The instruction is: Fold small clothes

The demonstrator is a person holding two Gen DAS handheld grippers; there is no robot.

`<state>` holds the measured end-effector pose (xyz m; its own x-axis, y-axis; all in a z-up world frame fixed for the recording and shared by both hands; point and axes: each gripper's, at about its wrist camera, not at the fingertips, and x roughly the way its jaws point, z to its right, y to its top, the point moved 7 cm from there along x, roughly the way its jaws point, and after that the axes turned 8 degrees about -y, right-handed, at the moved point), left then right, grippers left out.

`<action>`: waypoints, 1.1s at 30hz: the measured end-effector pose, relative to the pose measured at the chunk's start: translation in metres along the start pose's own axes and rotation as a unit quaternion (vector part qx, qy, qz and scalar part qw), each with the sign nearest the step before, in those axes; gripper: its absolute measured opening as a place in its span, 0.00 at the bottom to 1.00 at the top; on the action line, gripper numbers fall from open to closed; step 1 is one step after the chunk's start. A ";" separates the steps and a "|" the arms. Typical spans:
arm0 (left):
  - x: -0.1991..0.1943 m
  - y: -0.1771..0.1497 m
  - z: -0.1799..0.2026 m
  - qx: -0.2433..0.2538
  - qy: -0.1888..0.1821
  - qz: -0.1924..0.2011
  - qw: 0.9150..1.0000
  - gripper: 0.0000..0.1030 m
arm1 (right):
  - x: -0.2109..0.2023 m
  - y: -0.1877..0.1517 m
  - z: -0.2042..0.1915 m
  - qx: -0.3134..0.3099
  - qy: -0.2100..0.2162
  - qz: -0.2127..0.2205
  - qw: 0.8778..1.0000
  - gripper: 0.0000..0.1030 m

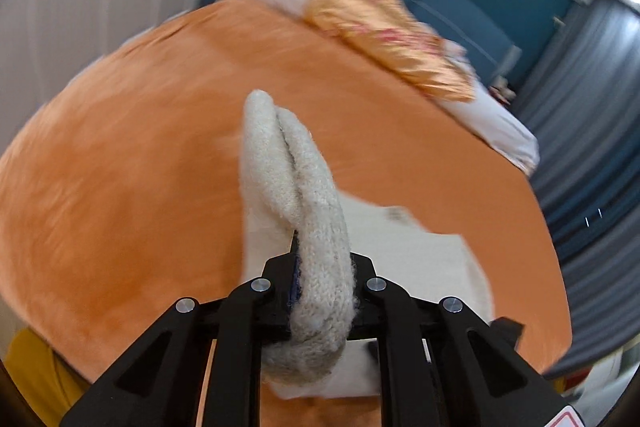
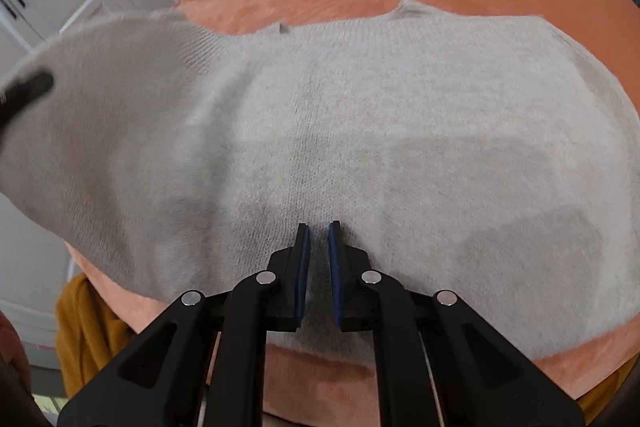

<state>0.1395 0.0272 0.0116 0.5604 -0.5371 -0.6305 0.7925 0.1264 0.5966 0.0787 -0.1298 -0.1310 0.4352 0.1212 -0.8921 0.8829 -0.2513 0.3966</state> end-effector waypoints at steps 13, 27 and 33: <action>0.097 -0.063 0.173 0.118 -0.075 -0.083 0.987 0.09 | -0.071 -0.042 0.118 0.076 -0.036 0.045 0.995 0.12; 0.185 -0.158 0.185 0.186 -0.010 -0.171 0.968 0.10 | -0.086 -0.074 0.200 0.160 -0.045 0.040 0.985 0.12; 0.154 -0.154 0.183 0.226 -0.015 -0.144 0.963 0.26 | -0.099 -0.038 0.212 0.186 0.003 0.069 0.980 0.29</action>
<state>0.0596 -0.2276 -0.0870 0.3208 -0.5202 -0.7915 0.7248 -0.4030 0.5587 -0.0354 -0.3357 -0.1036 0.5480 0.0668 -0.8338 0.6905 -0.5988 0.4058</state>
